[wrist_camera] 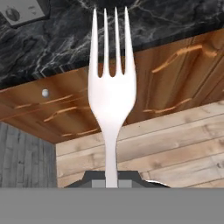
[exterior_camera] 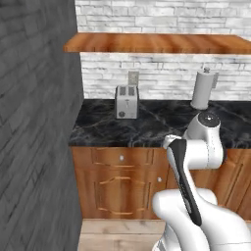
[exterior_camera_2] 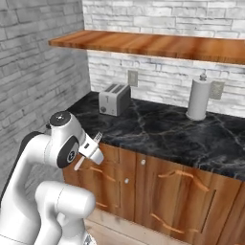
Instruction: Take the fork and place it on the left side of the plate. Then take the spoon and place it on the right side of the plate. Make sure they're directly next to the plate.
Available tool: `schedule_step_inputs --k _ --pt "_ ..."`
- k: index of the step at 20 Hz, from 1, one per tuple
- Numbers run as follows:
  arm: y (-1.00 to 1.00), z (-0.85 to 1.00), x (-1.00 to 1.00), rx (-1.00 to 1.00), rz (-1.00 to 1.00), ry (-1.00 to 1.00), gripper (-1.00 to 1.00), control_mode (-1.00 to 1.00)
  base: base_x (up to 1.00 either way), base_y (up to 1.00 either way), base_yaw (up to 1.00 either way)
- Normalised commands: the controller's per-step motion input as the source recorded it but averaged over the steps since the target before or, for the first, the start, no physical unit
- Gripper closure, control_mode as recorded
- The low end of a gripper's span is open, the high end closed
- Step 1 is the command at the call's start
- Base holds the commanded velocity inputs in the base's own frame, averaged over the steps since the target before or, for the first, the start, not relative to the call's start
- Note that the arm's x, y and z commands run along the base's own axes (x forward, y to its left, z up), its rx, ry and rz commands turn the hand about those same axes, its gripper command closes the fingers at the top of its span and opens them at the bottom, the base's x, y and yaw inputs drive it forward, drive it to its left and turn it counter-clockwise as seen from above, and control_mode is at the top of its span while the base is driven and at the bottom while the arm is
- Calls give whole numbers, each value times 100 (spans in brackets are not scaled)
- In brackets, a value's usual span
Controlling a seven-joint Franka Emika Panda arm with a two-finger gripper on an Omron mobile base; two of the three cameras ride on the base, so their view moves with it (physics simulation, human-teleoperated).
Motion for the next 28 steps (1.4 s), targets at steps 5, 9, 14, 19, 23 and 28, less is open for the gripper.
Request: schedule_step_inputs --k 5,9,14,19,23,28 --pt "0 0 0 0 0 0 100 100 -55 -37 18" --pt "0 0 0 0 0 0 100 100 -41 -36 28" --pt "0 0 0 0 0 0 100 100 -38 -41 34" --pt "0 0 0 0 0 0 100 100 -46 -44 38" --pt "0 0 0 0 0 0 100 100 -57 -41 38" --pt "0 0 0 0 0 0 100 100 -71 -38 39"
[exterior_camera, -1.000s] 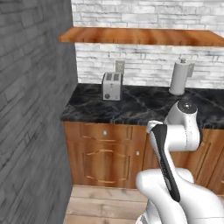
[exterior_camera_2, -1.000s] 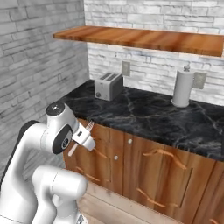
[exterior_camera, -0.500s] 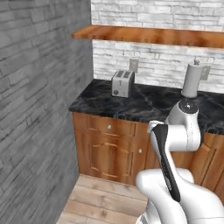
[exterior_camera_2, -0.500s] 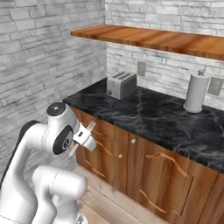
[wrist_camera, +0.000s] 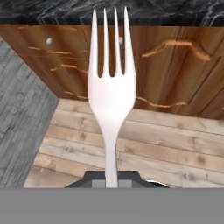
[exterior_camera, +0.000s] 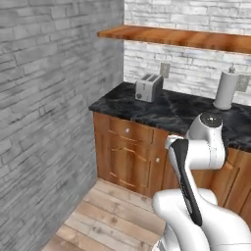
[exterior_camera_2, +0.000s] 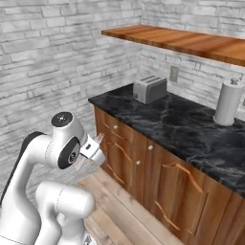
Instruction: Take the fork and place it on the left side of the plate. Then take the spoon and place it on the right side of the plate. Make sure they're directly next to the plate.
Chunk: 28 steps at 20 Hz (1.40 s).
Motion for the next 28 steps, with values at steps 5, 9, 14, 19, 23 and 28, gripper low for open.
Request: schedule_step_inputs --k 5,9,14,19,23,28 --pt "0 0 0 0 0 0 100 100 -82 -36 39" --pt "0 0 0 0 0 0 100 100 -86 -35 39" --pt "0 0 0 0 0 0 100 100 -91 -34 37" --pt "0 0 0 0 0 0 100 100 -91 -35 36" --pt "0 0 0 0 0 0 100 100 -89 -30 36" --pt "0 0 0 0 0 0 100 100 -89 -25 35"
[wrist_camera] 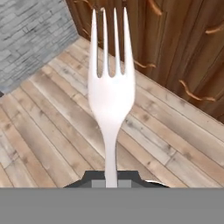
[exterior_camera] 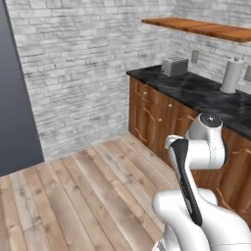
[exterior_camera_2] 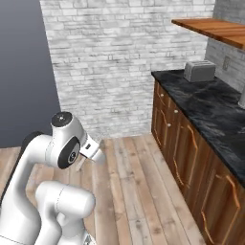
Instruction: Take the fork and place it on the left side of the plate. Then take the spoon and place it on the right side of the plate. Make sure they're directly next to the plate.
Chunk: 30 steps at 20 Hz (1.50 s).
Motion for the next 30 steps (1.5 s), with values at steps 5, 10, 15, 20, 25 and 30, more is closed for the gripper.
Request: schedule_step_inputs --k 5,10,15,20,25,30 --pt "0 0 0 0 0 0 100 100 -89 -18 34" --pt "0 0 0 0 0 0 100 100 -87 -8 33" --pt "0 0 0 0 0 0 100 100 -86 -1 32" --pt "0 0 0 0 0 0 100 100 -86 0 29" --pt "0 0 0 0 0 0 100 100 -94 0 26" --pt "0 0 0 0 0 0 100 100 -94 0 25"
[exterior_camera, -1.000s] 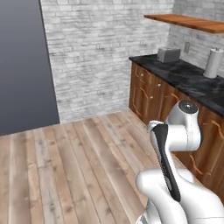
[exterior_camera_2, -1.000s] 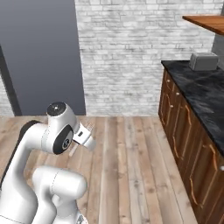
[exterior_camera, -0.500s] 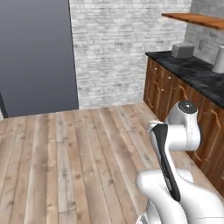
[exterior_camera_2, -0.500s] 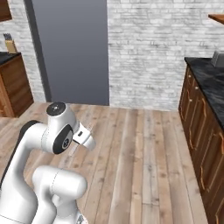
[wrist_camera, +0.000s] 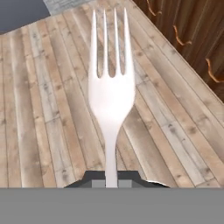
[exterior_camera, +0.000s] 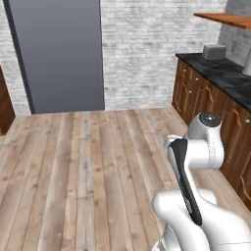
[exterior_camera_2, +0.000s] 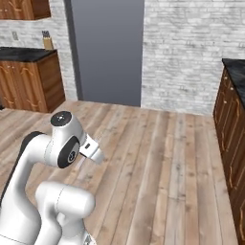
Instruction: Take the fork and place it on the left side of the plate. Then take the spoon and place it on the right side of the plate. Make sure they're directly next to the plate.
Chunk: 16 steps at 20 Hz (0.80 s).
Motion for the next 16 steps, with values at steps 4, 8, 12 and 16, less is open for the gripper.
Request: schedule_step_inputs --k 4,8,12,16 --pt "0 0 0 0 0 0 100 100 -94 0 23" --pt "0 0 0 0 0 0 100 100 -92 22 16" --pt "0 0 0 0 0 0 100 100 -88 38 11" --pt "0 0 0 0 0 0 100 100 -84 51 9"
